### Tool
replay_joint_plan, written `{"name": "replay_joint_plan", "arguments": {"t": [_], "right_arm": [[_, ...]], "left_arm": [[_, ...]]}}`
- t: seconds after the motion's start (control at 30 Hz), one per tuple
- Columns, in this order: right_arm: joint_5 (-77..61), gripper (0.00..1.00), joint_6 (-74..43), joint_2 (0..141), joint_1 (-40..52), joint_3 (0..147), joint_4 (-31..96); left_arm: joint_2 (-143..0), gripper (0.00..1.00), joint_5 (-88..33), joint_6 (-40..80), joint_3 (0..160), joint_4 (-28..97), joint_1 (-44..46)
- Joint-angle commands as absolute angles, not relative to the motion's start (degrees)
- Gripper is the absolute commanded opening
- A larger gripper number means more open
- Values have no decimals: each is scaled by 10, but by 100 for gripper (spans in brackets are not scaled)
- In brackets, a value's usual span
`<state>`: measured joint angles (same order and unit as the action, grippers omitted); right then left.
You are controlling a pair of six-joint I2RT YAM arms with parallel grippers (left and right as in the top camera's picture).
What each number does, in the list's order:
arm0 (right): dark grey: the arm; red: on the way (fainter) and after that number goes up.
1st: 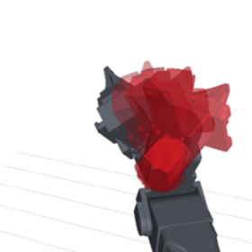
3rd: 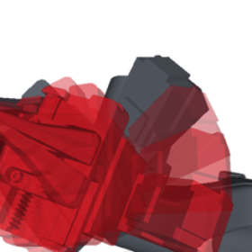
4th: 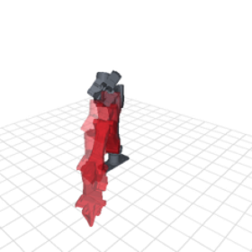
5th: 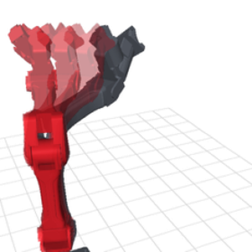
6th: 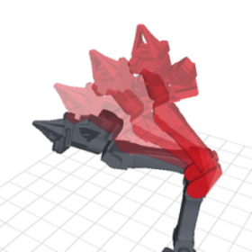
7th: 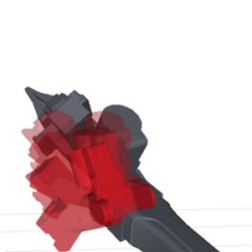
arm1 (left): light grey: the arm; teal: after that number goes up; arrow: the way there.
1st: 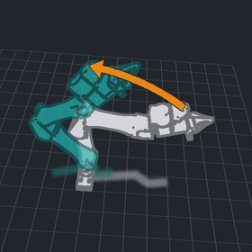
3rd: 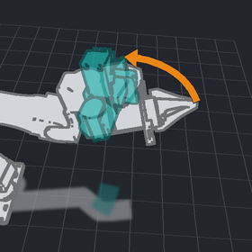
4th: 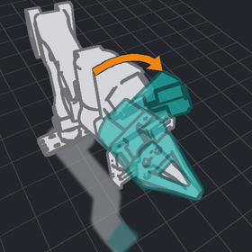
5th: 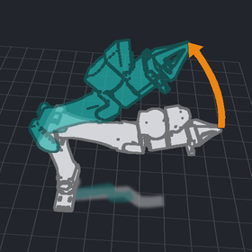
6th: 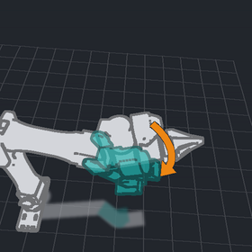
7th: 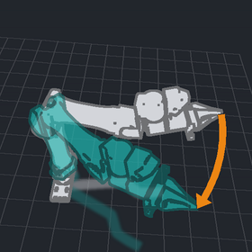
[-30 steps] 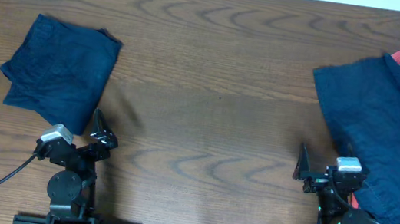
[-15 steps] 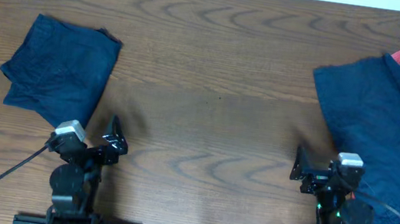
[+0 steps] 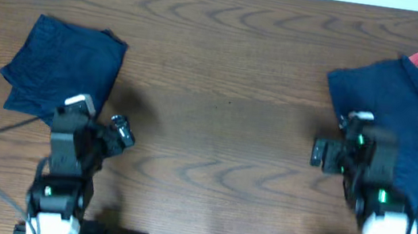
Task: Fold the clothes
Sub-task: 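Reach the right gripper to the navy shorts on the right pile and grasp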
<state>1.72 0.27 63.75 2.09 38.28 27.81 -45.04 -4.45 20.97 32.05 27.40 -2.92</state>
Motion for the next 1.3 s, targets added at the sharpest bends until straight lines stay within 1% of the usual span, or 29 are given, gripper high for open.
{"name": "replay_joint_plan", "arguments": {"t": [0.0, 0.07, 0.2, 0.27, 0.4, 0.53, 0.57, 0.6, 0.67, 0.77, 0.93, 1.0, 1.03, 1.07, 1.27], "right_arm": [[32, 99, 24, 737, 13, 463, 310], [58, 99, 24, 785, 12, 494, 311], [135, 99, 24, 863, 3, 502, 255], [138, 99, 25, 892, -1, 502, 235], [158, 91, 39, 949, -11, 502, 204], [166, 91, 43, 988, -18, 502, 181], [166, 89, 44, 994, -19, 502, 177], [168, 86, 44, 1000, -20, 502, 172], [182, 73, 44, 1011, -20, 502, 164], [193, 51, 43, 1019, -20, 502, 156], [204, 28, 34, 1019, -20, 502, 151], [224, 15, 20, 1019, -20, 502, 151], [236, 7, 13, 1019, -20, 502, 151], [247, 1, 7, 1018, -20, 503, 151], [250, 1, 3, 988, -19, 509, 159]], "left_arm": [[-507, 98, -50, 206, 371, 295, -32], [-533, 98, -50, 207, 379, 295, -31], [-564, 98, -50, 207, 378, 298, -31], [-572, 98, -50, 207, 378, 297, -31], [-580, 98, -50, 207, 378, 295, -31], [-580, 98, -50, 207, 378, 295, -32], [-580, 98, -50, 207, 378, 294, -32], [-580, 98, -50, 207, 378, 293, -32], [-580, 98, -50, 207, 378, 293, -32], [-580, 98, -50, 207, 378, 293, -31], [-580, 98, -50, 207, 378, 293, -31], [-580, 98, -50, 207, 378, 293, -32], [-580, 98, -50, 207, 378, 293, -32], [-580, 98, -50, 207, 378, 293, -32], [-580, 98, -50, 207, 378, 291, -31]]}}
